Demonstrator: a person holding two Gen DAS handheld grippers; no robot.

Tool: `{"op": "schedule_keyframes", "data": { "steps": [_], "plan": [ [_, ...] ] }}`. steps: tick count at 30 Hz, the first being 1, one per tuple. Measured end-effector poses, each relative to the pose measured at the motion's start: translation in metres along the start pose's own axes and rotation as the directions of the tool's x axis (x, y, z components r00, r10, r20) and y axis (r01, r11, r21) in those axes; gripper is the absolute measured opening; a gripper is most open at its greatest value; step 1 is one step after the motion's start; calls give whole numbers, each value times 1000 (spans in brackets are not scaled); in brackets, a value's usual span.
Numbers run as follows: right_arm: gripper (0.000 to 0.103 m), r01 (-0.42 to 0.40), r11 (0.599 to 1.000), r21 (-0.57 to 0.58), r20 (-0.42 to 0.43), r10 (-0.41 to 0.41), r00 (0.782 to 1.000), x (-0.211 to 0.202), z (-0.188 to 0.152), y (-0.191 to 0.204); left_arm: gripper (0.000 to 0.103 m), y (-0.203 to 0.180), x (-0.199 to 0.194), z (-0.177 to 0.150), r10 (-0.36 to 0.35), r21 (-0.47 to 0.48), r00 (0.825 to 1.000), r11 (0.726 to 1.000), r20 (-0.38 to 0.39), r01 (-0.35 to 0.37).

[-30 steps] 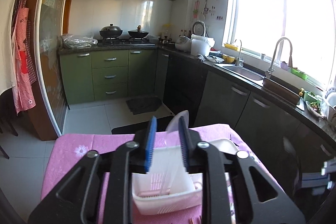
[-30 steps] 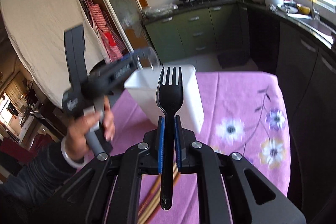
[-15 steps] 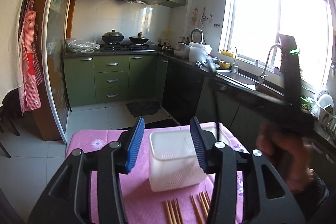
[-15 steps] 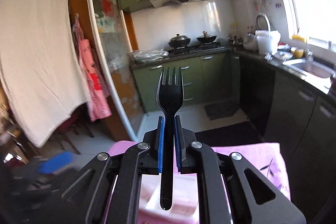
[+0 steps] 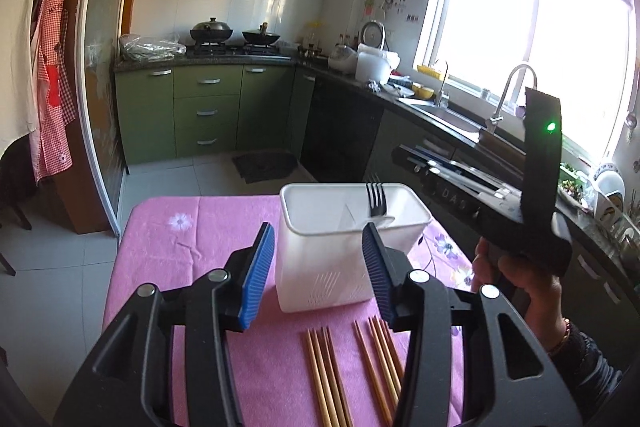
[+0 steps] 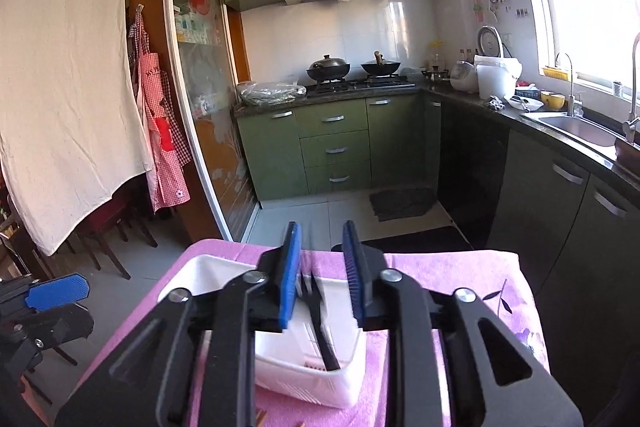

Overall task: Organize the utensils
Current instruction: 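Withdraw both open tools from the caddy toward the chopsticks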

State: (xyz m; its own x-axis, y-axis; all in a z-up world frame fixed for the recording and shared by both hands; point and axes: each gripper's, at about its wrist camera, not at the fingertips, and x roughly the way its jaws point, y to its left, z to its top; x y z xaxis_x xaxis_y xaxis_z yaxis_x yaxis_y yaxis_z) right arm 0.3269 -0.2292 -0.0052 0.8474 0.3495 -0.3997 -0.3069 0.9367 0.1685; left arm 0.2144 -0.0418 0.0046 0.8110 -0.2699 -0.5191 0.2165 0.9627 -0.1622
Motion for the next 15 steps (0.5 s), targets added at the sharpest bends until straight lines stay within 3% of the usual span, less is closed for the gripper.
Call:
{"op": "schedule_keyframes", "data": {
  "steps": [6, 9, 15],
  "plan": [
    [23, 6, 1000, 30, 46, -7, 999, -50, -2, -9, 50, -8, 1, -16, 1, 14, 991, 1000, -131, 1],
    [29, 23, 999, 47, 2, -23, 1000, -78, -11, -15, 50, -9, 12, -31, 14, 19, 976, 1000, -219, -10],
    [29, 44, 998, 55, -201, -32, 979, -94, -59, -32, 50, -5, 63, -72, 37, 23, 887, 999, -459, -30]
  ]
}}
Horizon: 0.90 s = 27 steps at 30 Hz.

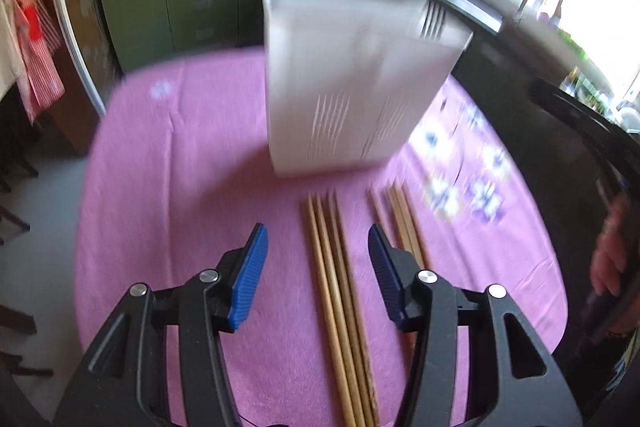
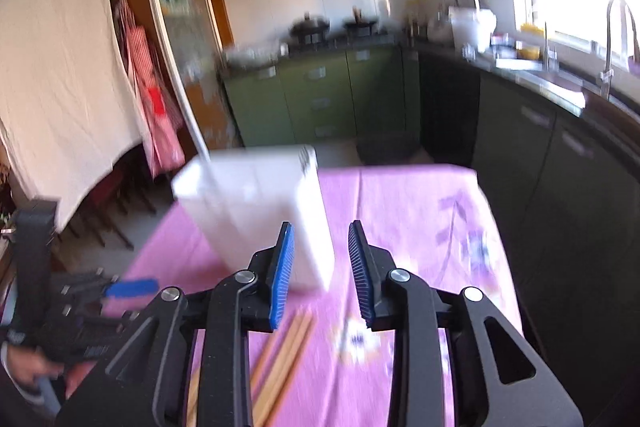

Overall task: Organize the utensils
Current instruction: 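Withdraw both open tools from the caddy toward the chopsticks, then grasp and lift one wooden chopstick with the left tool while the right tool grasps another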

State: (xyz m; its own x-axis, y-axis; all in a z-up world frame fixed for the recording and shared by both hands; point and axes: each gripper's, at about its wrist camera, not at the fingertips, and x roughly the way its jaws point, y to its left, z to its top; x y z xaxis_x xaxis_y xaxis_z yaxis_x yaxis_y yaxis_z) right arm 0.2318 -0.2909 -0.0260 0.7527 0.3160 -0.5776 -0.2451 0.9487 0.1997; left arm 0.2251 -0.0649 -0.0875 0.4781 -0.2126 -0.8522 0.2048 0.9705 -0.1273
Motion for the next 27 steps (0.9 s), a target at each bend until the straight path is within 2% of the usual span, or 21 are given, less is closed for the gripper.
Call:
{"op": "schedule_keyframes", "data": {
  "steps": [2, 3, 4, 7, 9, 13, 16, 18, 27],
  "plan": [
    [29, 11, 1000, -3, -60, -11, 998, 4, -20, -6, 47, 4, 20, -1, 4, -17, 997, 1000, -73, -6],
    [29, 14, 1000, -1, -78, -14, 997, 7, -28, -7, 39, 5, 27, -5, 6, -23, 995, 1000, -99, -8],
    [29, 17, 1000, 1, -95, -17, 995, 10, -36, -8, 34, 6, 36, -6, 7, -25, 991, 1000, -132, -10],
    [29, 10, 1000, 25, -153, -6, 988, 22, -57, -15, 30, 7, 49, -7, 18, -25, 983, 999, -182, -23],
    [29, 2, 999, 47, -186, 7, 983, 31, -66, -19, 22, 10, 53, -8, 27, -34, 979, 999, -202, -34],
    [29, -11, 998, 68, -209, 25, 978, 39, -72, -25, 22, 10, 57, -6, 25, -35, 975, 999, -219, -33],
    [29, -16, 997, 72, -215, 31, 976, 42, -70, -23, 18, 9, 59, -5, 20, -33, 973, 999, -232, -28],
    [32, -18, 997, 73, -218, 34, 975, 44, -68, -23, 18, 5, 61, -4, 24, -24, 972, 999, -234, -30],
    [32, -21, 996, 84, -236, 41, 971, 48, -73, -25, 16, -18, 73, -5, 52, 12, 963, 999, -264, -51]
  ]
}}
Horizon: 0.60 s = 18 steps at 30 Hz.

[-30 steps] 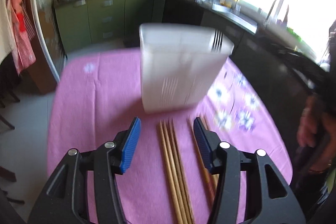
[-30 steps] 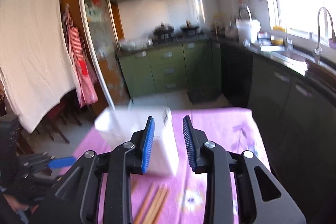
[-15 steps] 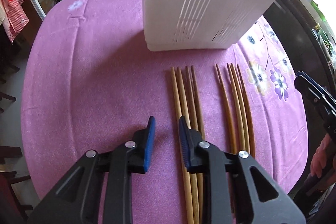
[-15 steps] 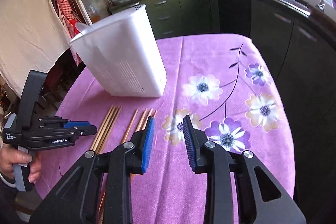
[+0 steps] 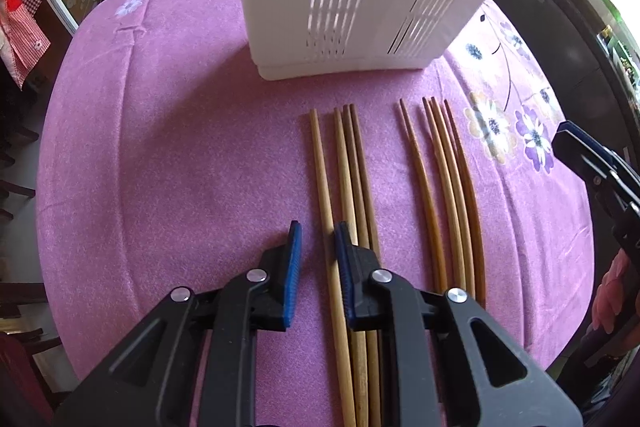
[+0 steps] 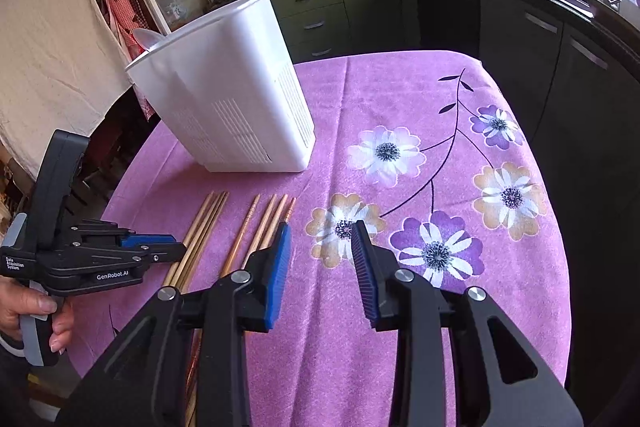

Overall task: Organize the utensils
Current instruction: 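Grasp and lift one wooden chopstick with the left tool while the right tool grasps another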

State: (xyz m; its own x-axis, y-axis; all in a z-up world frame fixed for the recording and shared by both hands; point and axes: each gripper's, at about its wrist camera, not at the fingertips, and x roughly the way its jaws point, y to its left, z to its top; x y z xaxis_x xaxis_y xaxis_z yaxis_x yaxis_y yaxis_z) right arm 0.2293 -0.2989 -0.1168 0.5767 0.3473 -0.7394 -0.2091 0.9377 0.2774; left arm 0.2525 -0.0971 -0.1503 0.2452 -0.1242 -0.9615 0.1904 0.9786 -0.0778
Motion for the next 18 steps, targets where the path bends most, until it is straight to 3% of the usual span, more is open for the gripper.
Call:
{"op": "schedule_keyframes", "data": {
  "steps": [7, 12, 16, 18],
  "plan": [
    [33, -3, 1000, -5, -14, 3, 1000, 1, -2, 2, 9, -12, 5, 9, 59, 33, 998, 998, 14, -59],
    [34, -8, 1000, -13, -28, 7, 1000, 1, -3, 4, 6, -6, 1, 10, 25, 4, 999, 1000, 20, -25],
    [34, -29, 1000, -6, -64, 28, 998, 6, -2, 5, 6, 10, -28, 6, 11, -20, 993, 1000, 117, -8],
    [34, -45, 999, -3, -89, 45, 995, 10, 0, 7, 6, 16, -54, 3, 2, -25, 979, 1000, 204, 3]
  ]
}}
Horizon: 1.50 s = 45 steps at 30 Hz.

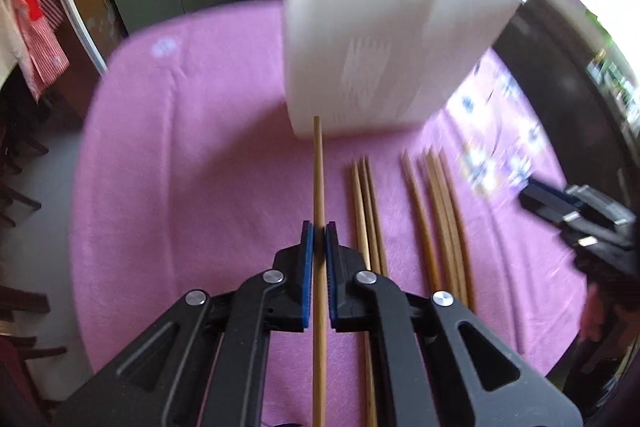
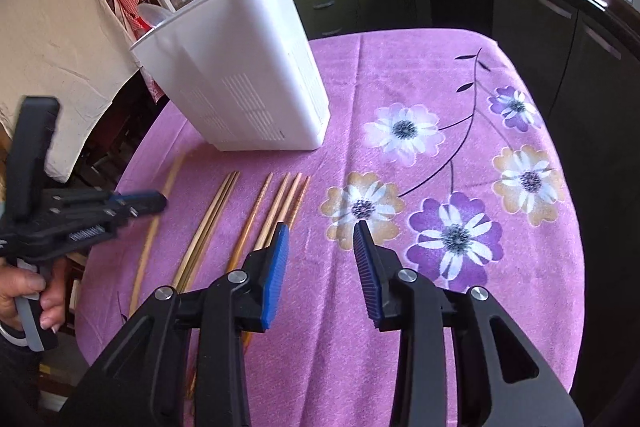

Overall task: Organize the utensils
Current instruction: 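Grasp and lift one wooden chopstick with the left tool while the right tool grasps another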

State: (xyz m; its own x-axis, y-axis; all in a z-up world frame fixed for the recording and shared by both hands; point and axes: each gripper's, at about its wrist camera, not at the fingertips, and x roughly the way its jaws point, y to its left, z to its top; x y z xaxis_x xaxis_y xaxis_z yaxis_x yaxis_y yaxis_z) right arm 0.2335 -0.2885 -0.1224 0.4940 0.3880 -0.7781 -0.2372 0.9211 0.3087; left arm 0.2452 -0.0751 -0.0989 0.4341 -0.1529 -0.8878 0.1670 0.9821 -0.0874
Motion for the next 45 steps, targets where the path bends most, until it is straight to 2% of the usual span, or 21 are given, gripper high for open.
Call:
{"op": "schedule_keyframes", "data": {
  "steps": [3, 6, 8, 9, 12, 18, 25, 29, 31, 34, 39, 42, 45],
  "plan": [
    [34, -11, 1000, -6, -34, 11, 999, 8, 4, 6, 6, 6, -35, 1, 6, 10, 993, 1000, 118, -8],
    [34, -18, 1000, -6, -94, 17, 995, 23, 8, 12, 6, 11, -71, -6, 13, 27, 973, 999, 229, -20],
    [34, -28, 1000, 1, -146, 28, 989, 35, 11, 16, 6, 13, -87, -13, 20, 35, 961, 999, 276, -31],
    [30, -30, 1000, 2, -165, 30, 986, 39, 12, 18, 6, 14, -94, -17, 20, 39, 954, 999, 299, -33],
    [21, -14, 1000, 2, -211, 14, 977, 52, 14, 24, 6, 19, -104, -21, 9, 45, 946, 999, 324, -25],
    [18, 64, 998, -28, -258, -69, 964, 70, 18, 35, 6, 28, -113, -45, -4, 49, 935, 999, 355, -15],
    [13, 154, 984, -88, -268, -172, 948, 84, 22, 57, 6, 29, -122, -57, -3, 72, 924, 997, 383, -26],
    [8, 198, 969, -146, -240, -229, 943, 88, 22, 73, 6, 28, -124, -60, -6, 77, 920, 997, 391, -27],
    [7, 199, 970, -137, -237, -227, 945, 90, 23, 77, 6, 30, -124, -61, -4, 74, 920, 997, 392, -27],
    [7, 172, 978, -115, -203, -193, 960, 80, 25, 76, 7, 30, -125, -62, 2, 74, 921, 997, 391, -33],
    [7, 91, 991, -95, -64, -97, 993, 23, 28, 83, 7, 29, -127, -61, 5, 80, 924, 996, 383, -39],
    [7, 52, 994, -95, 34, -49, 998, -18, 26, 84, 6, 26, -128, -62, 5, 87, 924, 995, 383, -42],
    [7, 9, 995, -103, 136, 5, 991, -66, 14, 77, 6, 24, -129, -63, 4, 93, 925, 995, 381, -43]
  ]
}}
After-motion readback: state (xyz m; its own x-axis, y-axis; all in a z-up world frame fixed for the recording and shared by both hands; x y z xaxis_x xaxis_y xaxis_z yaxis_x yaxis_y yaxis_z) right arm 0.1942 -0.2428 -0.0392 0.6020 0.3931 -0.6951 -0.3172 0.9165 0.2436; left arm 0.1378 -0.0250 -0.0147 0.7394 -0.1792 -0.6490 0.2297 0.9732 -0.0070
